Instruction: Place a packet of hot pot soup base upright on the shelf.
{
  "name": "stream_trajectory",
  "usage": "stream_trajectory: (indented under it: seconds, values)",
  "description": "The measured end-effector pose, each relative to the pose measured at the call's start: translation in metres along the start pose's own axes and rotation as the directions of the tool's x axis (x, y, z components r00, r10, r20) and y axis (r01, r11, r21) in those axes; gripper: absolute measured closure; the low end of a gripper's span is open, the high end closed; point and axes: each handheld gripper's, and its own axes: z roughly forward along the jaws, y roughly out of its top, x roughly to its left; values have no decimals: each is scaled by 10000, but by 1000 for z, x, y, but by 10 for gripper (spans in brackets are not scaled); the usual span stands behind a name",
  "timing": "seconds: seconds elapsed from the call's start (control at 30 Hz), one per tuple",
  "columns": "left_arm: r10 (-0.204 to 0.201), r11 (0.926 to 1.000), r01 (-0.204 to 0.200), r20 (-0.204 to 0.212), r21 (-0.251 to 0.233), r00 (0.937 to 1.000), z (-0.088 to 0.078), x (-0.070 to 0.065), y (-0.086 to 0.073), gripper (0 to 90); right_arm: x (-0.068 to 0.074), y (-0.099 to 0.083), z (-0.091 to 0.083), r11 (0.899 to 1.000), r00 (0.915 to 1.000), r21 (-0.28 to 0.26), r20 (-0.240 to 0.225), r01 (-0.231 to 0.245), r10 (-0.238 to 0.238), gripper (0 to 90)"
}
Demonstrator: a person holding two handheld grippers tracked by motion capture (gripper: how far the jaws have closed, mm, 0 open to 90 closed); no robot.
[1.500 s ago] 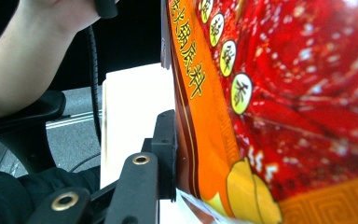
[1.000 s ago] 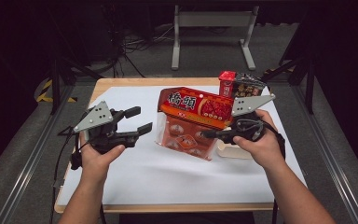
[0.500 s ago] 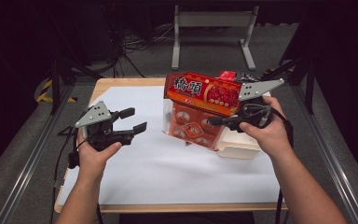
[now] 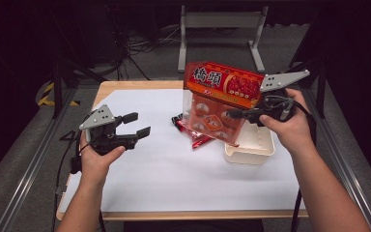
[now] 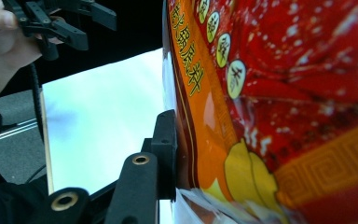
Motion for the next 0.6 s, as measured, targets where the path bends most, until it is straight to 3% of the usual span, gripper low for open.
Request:
stream_trajectory:
  seconds: [0.6]
  values:
    - [-64, 9999, 66, -126, 146, 9999, 2, 5, -4, 324, -25, -4, -21, 9998, 9968, -36, 784, 178, -175, 704]
